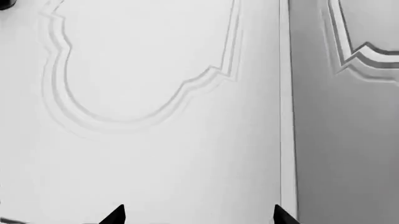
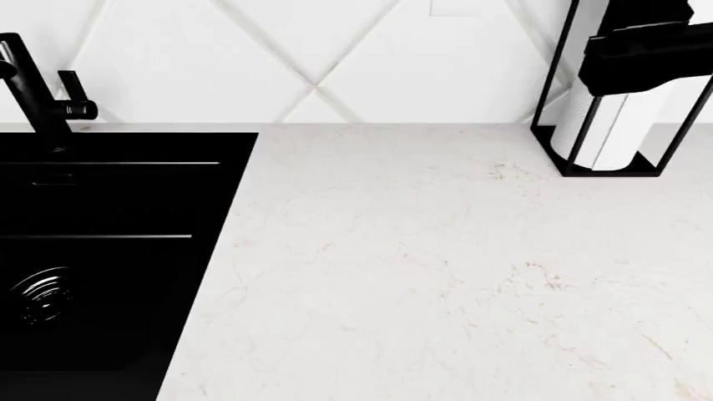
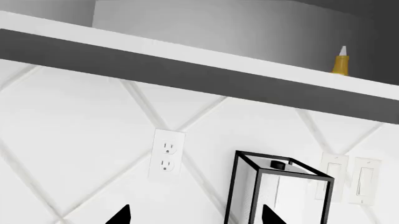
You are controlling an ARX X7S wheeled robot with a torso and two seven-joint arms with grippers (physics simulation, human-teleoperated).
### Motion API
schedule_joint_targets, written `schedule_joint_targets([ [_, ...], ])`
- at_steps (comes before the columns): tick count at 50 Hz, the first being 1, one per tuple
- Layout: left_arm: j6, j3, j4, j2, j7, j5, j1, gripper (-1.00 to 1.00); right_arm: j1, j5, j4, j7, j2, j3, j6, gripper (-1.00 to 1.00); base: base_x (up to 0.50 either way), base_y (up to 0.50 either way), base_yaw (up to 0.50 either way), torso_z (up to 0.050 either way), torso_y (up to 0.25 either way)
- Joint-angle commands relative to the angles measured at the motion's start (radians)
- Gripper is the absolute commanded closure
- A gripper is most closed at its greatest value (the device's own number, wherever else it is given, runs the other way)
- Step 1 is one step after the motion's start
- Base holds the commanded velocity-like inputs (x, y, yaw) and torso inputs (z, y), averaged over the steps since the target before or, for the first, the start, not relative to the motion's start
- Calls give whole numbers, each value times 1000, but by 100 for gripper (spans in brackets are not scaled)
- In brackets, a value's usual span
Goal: Pick and place the shaker into the drawer. Then close the cabinet.
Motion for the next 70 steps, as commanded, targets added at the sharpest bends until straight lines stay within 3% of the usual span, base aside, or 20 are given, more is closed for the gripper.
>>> schedule_joint_targets([
  [1,54,179,-203,154,175,181,-416,-100,-39,31,-18,29,47,12,-32,-100,0,0,0,0,0],
  [21,62,308,-733,460,513,200,-903,-100,-229,37,-114,26,198,103,-160,-100,0,0,0,0,0],
  [28,-144,66,-688,697,708,569,-911,-100,-277,54,-148,24,247,137,-202,-100,0,0,0,0,0],
  [35,-48,215,-651,698,664,453,-911,-100,-454,56,-239,1,378,241,-342,-100,0,0,0,0,3],
  [42,45,389,-633,698,624,358,-911,-100,-864,-1,-371,-20,574,460,-636,-100,0,0,0,0,2],
  [46,93,493,-664,698,630,353,-911,-100,-1136,180,-373,57,330,1041,-285,-100,0,0,0,0,3],
  [55,292,807,-915,698,680,430,-911,-100,-1234,361,-411,144,200,1323,-126,-100,0,0,0,0,0],
  [57,360,911,-1030,698,681,410,-911,-100,-1189,348,-414,160,201,1253,-137,-100,0,0,0,0,0],
  [59,380,926,-1061,698,676,377,-911,-100,-1145,328,-413,165,200,1183,-145,-100,0,0,0,0,0],
  [65,302,735,-962,682,600,300,-907,-100,-1027,204,-390,117,183,953,-173,-100,0,0,0,0,0],
  [70,167,631,-493,423,334,109,-707,-100,-908,107,-349,72,140,764,-165,-100,0,0,0,0,0],
])
